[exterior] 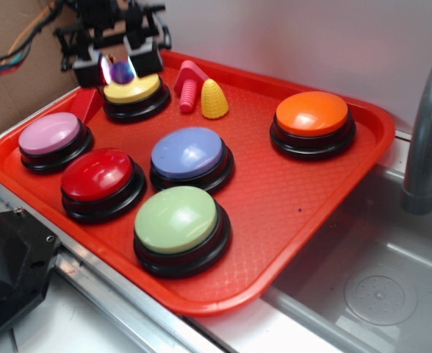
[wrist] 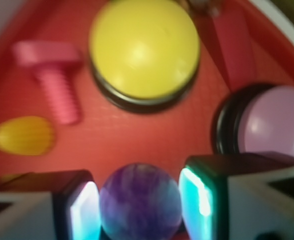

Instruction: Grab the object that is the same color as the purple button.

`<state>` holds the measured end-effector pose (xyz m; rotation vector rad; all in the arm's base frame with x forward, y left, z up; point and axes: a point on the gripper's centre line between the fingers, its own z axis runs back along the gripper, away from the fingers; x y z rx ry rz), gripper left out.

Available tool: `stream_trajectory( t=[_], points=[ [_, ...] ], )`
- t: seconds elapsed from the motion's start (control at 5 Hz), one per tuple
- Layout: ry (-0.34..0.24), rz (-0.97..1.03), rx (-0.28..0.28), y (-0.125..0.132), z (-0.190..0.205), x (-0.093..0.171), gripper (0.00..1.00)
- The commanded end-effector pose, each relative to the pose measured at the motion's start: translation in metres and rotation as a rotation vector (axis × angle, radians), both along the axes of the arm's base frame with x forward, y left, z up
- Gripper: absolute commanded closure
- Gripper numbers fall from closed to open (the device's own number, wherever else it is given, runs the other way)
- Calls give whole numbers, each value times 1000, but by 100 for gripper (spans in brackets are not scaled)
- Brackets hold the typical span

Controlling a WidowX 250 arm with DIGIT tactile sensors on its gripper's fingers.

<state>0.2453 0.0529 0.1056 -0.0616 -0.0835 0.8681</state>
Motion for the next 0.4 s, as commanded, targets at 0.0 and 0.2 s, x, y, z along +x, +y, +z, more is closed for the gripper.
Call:
stream_trajectory(
  t=[0.0,0.2],
  points=[
    [-169,-246,53,-13,67,23,100],
    [-190,-233,70,-17,77,24,100]
  ],
)
